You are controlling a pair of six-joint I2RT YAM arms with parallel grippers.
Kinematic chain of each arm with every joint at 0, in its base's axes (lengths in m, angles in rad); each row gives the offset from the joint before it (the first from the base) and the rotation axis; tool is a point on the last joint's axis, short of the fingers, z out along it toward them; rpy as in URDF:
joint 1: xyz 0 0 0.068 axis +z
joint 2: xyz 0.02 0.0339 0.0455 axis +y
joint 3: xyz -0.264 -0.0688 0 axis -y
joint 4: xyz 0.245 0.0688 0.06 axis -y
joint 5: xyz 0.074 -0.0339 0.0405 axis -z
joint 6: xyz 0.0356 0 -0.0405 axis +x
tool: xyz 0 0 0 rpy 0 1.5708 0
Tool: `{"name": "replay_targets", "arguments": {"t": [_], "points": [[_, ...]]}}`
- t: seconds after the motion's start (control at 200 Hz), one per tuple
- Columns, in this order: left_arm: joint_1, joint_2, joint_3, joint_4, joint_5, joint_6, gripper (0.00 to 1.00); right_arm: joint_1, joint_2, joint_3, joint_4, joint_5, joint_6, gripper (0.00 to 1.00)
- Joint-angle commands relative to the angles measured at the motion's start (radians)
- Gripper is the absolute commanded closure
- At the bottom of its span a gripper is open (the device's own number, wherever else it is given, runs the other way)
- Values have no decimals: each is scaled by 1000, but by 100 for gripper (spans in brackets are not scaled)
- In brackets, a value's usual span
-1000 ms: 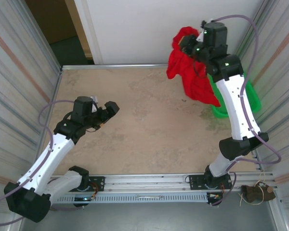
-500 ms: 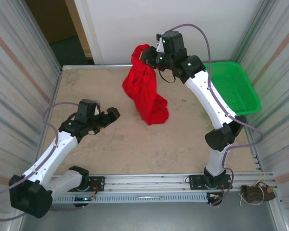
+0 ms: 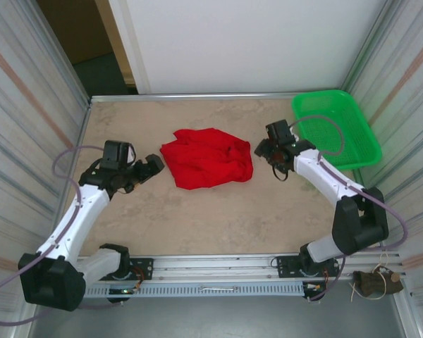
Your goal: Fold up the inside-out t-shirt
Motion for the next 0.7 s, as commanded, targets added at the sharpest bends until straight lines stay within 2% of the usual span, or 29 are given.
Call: {"name": "replay_targets", "arguments": {"t": [0.0,0.1,0.311,0.526,0.581,0.691], "points": [[8,23,10,-38,-20,57,1,122,-67,-2,0,14,-85,23],[10,52,-19,-16,-41,62,1,206,-25,-22,34,-53,-126,25],[11,98,-50,5,-58,61,1,330,110,-35,161,-175,-54,28],[11,87,-73,44,-59,39,1,348,290,50,242,-234,-39,29],[11,92,-73,52,-60,38,1,348,335,80,250,-239,-43,37],[13,113,-68,80,-73,49,1,338,371,116,241,-246,-53,78]]}}
